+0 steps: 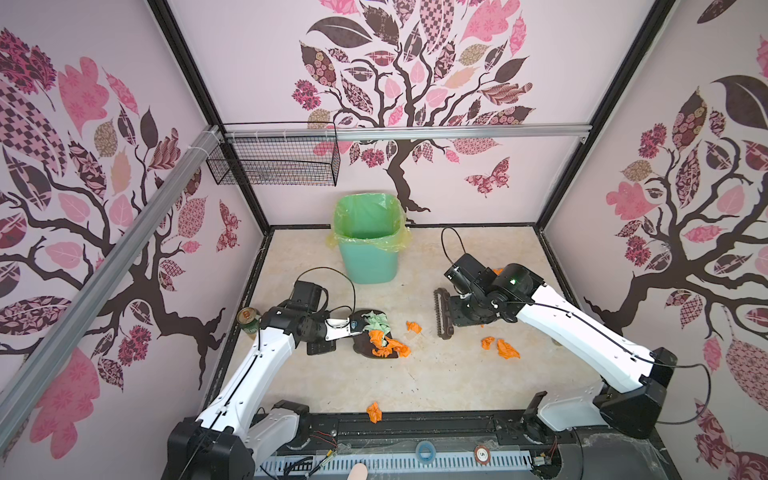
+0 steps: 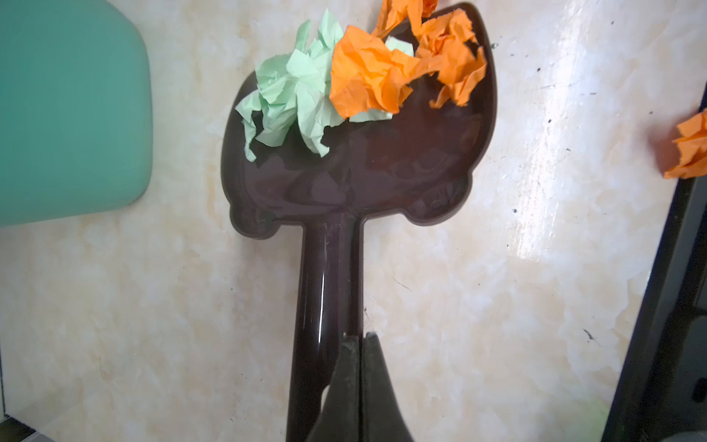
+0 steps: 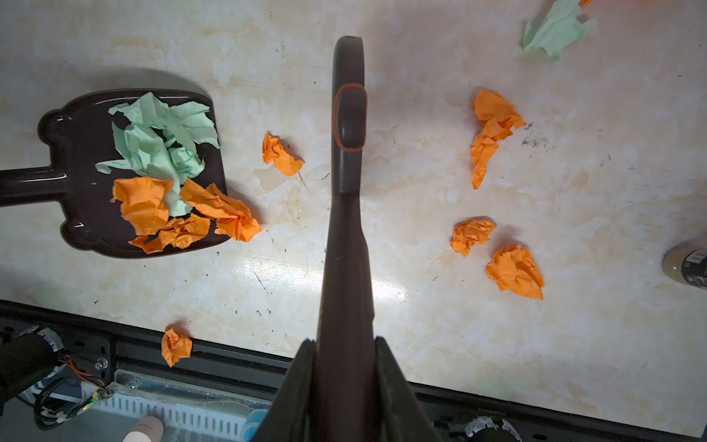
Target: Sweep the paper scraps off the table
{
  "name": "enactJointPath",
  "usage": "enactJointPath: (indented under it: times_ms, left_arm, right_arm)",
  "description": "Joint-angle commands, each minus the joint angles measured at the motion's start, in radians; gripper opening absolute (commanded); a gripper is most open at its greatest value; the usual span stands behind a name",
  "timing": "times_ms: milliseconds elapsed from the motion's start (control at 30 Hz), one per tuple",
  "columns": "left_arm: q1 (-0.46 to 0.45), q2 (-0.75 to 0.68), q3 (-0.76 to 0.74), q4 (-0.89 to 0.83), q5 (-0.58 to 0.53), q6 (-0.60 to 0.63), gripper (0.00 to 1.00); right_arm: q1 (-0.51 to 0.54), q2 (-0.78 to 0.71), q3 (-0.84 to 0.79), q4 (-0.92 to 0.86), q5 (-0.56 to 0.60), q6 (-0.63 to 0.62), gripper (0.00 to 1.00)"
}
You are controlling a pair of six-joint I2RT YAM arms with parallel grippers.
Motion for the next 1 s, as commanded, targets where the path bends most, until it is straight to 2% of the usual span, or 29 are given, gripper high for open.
enactJointPath:
  times_ms: [0, 200, 667, 967]
  left_arm:
    - [0.028, -0.021, 0.062, -0.053, 0.067, 0.017, 0.00]
    - [0.042, -0.002, 0.038, -0.052, 0.064, 0.032, 0.00]
    - [0.049, 0.117, -0.184, 0.134, 0.005, 0.084, 0.00]
    - [0.054, 0.182, -0.228, 0.212, 0.003, 0.089, 0.00]
  right_arm:
    - [-0.003, -0.035, 0.008, 0.027, 0.012, 0.006, 0.00]
    - [-0.004, -0.038, 0.001, 0.038, -0.005, 0.008, 0.00]
    - [-0.003, -0.019, -0.006, 0.064, -0.034, -0.011, 0.00]
    - [-0.003, -0.016, -0.016, 0.082, -0.044, -0.018, 0.00]
